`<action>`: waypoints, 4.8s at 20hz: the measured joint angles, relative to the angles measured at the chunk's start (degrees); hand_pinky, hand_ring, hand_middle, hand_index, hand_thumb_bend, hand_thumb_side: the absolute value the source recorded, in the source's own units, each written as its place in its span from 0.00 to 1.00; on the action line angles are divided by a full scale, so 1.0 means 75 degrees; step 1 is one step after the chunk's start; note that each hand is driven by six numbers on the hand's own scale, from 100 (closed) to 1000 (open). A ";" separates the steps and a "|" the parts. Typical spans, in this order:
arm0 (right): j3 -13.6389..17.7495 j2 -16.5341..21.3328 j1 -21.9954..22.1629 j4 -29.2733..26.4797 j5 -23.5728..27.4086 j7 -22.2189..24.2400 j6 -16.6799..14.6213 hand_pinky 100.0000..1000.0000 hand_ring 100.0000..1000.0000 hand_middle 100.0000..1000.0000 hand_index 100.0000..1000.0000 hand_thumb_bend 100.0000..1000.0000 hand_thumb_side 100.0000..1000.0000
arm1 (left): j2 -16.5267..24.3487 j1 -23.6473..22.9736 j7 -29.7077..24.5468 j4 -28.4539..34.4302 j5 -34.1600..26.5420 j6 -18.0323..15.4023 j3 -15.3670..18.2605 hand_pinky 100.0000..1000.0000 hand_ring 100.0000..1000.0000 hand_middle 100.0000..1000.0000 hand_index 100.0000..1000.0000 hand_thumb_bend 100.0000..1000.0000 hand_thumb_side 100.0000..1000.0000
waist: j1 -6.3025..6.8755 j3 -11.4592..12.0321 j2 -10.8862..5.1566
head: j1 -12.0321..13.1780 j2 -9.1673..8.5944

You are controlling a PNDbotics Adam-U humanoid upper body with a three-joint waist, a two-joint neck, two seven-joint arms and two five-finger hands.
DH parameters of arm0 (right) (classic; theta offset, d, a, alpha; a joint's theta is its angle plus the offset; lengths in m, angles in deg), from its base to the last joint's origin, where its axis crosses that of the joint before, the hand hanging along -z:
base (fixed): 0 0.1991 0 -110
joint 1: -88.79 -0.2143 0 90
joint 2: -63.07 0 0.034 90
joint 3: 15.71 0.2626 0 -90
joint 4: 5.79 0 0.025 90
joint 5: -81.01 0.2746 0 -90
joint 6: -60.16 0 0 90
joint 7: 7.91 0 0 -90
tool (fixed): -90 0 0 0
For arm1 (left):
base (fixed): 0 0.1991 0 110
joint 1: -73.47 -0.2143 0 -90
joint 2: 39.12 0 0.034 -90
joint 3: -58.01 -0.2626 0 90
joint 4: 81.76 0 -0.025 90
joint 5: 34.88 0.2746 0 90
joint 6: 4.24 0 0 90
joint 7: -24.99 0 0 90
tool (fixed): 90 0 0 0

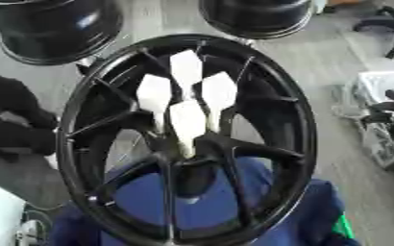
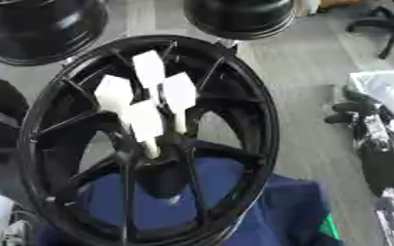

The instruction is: Pull the pin out of the wheel hub.

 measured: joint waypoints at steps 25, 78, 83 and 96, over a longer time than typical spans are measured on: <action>0.0185 -0.0535 -0.0144 0.0000 -0.0607 -0.0174 -0.0043 1.00 0.57 0.58 0.78 0.00 0.62 | 0.1240 0.0865 -0.0259 0.0551 0.0123 -0.0091 -0.0048 0.72 0.90 0.79 0.80 0.00 0.55 | -0.0042 0.0160 0.0504 | -0.0346 -0.0147; 0.0042 -0.0435 0.0238 -0.0001 -0.0872 -0.0081 -0.0158 1.00 0.58 0.58 0.77 0.00 0.63 | 0.3022 0.7163 -0.9161 -0.0510 0.3091 0.1458 -0.4605 0.89 0.93 0.77 0.83 0.34 0.30 | 0.0200 -0.0092 0.0268 | -0.0798 -0.0156; 0.0036 -0.0396 0.0236 -0.0001 -0.0872 -0.0055 -0.0132 1.00 0.58 0.58 0.77 0.00 0.63 | 0.2858 0.7114 -0.9261 -0.1326 0.3760 0.0612 -0.4486 0.88 0.93 0.77 0.82 0.33 0.30 | 0.0200 -0.0120 0.0262 | -0.0797 -0.0155; -0.0010 -0.0391 0.0233 -0.0001 -0.0871 -0.0003 -0.0044 1.00 0.59 0.58 0.77 0.00 0.64 | 0.2354 0.7142 -0.9277 -0.2884 0.3768 -0.0396 -0.4236 0.86 0.91 0.75 0.80 0.28 0.46 | 0.0180 -0.0136 0.0258 | -0.0791 -0.0154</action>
